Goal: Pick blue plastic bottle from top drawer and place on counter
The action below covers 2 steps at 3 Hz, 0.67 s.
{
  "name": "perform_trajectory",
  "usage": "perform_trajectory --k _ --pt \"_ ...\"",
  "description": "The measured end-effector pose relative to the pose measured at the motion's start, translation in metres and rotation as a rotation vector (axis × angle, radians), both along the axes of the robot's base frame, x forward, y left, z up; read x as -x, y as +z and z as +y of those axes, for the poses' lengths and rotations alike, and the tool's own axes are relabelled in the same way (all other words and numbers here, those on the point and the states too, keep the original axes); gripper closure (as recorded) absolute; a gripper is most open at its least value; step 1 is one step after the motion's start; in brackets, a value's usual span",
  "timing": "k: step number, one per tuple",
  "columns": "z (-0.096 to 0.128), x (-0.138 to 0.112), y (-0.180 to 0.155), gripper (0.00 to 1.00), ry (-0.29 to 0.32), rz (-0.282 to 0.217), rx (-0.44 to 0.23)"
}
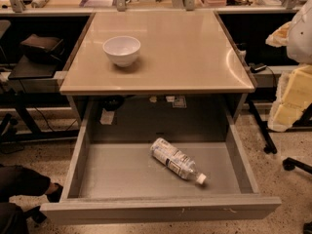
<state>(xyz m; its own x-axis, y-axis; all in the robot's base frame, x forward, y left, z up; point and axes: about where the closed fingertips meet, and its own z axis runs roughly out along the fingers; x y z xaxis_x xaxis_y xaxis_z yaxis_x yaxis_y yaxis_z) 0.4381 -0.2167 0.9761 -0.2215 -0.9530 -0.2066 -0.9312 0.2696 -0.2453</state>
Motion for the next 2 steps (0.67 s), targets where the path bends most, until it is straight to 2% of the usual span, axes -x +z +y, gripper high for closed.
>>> perform_trajectory --k 1,2 --pt "0.0 0.0 0.0 0.0 0.0 0.0 0.0" --pt "0.0016 -0.0052 -0.0033 0.0 0.014 -0.011 -0.035"
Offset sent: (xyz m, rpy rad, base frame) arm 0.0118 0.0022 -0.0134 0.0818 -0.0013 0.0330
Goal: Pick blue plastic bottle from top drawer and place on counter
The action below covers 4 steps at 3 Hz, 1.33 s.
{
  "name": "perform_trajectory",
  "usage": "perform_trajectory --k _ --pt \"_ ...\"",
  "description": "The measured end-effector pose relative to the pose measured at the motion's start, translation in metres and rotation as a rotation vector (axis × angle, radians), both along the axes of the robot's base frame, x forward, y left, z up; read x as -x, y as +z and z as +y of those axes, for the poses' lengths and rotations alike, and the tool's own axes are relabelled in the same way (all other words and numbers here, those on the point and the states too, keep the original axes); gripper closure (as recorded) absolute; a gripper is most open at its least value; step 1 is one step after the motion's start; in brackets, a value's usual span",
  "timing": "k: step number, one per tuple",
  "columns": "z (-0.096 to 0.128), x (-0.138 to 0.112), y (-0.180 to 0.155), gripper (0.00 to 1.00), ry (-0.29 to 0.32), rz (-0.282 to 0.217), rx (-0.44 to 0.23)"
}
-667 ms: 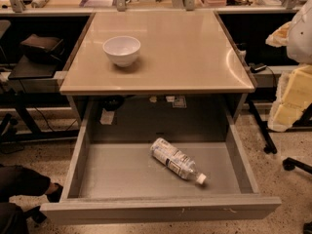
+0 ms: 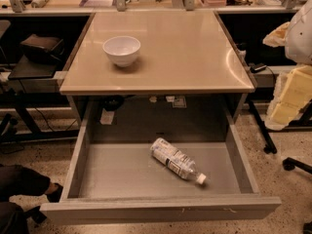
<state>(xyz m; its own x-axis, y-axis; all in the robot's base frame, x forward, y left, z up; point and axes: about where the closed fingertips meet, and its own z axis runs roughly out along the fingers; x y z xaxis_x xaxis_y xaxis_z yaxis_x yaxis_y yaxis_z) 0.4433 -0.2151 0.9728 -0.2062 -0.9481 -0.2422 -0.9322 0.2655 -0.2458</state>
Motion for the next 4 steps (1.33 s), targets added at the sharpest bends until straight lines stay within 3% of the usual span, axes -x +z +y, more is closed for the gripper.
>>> perform_trajectory --k 1,2,3,4 --pt "0.02 -0.045 -0.026 0.0 0.067 -0.024 -0.144" --pt "0.05 -0.106 -0.074 0.0 0.087 -0.028 -0.321" --pt "0.059 -0.137 -0.104 0.0 0.044 -0.043 -0.37" --pt "0.06 -0.14 -0.104 0.0 0.041 -0.053 -0.372"
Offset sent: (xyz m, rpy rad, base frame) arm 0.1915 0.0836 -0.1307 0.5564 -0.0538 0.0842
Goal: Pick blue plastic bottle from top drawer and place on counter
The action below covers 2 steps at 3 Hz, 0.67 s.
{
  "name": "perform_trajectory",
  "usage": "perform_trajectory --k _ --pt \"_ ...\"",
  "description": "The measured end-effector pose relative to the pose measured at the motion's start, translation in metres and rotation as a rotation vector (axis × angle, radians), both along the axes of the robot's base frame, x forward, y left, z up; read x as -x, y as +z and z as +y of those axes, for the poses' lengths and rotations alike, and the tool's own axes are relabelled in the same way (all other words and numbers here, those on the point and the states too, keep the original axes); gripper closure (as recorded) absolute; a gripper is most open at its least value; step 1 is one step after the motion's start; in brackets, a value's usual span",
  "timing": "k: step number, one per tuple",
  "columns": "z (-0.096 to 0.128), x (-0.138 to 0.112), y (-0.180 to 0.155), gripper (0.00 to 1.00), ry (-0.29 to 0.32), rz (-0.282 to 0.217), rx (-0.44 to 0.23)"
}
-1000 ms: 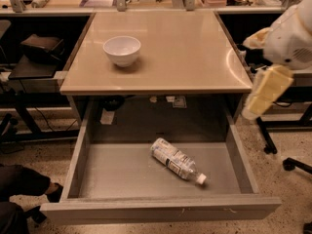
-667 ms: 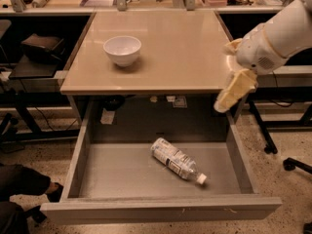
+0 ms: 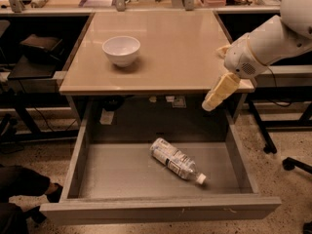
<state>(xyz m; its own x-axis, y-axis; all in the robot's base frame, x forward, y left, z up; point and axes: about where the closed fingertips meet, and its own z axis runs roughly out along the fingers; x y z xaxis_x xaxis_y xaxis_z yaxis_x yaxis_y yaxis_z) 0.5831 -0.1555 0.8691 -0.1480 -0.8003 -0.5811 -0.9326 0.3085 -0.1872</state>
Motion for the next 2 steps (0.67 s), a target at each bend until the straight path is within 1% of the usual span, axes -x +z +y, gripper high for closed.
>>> perform_trajectory --k 1,2 --pt "-0.001 0.012 -0.01 0.0 -0.049 -0.008 -0.008" --pt "0.01 0.04 -0.032 0.0 -0.132 -0.047 -0.033"
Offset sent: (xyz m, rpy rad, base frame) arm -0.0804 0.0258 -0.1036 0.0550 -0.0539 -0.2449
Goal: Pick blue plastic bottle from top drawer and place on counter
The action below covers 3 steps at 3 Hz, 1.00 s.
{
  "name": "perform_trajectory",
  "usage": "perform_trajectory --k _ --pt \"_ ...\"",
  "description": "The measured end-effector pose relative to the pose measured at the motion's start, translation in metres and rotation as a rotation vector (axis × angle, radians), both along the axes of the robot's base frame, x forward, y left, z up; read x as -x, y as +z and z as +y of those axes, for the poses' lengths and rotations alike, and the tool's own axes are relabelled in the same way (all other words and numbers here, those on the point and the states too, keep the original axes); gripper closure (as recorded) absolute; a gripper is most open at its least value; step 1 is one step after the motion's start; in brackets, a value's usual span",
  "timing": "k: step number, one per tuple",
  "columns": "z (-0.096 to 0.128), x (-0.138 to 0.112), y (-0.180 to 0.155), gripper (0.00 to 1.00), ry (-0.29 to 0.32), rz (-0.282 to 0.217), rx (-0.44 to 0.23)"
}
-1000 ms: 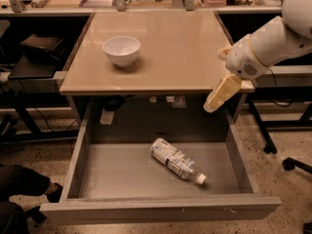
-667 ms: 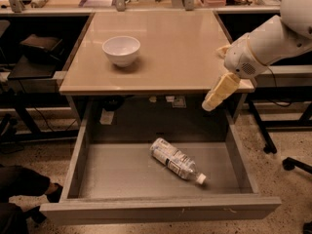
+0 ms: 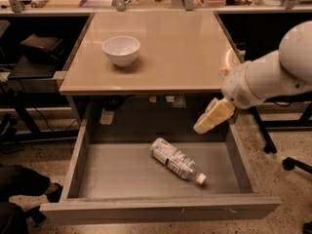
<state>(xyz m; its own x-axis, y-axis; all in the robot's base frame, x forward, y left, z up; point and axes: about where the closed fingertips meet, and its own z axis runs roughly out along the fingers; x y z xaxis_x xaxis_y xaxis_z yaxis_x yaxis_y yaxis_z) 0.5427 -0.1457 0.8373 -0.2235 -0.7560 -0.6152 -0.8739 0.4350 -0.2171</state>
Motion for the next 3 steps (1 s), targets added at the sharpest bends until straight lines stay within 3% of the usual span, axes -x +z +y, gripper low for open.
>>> perform_trajectory --k 1,2,3 --pt "0.024 0.016 -0.045 0.0 -0.003 0.026 -0.035" --pt "0.026 0.019 -0.052 0.0 -0.003 0.029 -0.033" --pt "0.043 0.023 -0.068 0.0 0.01 0.03 -0.051"
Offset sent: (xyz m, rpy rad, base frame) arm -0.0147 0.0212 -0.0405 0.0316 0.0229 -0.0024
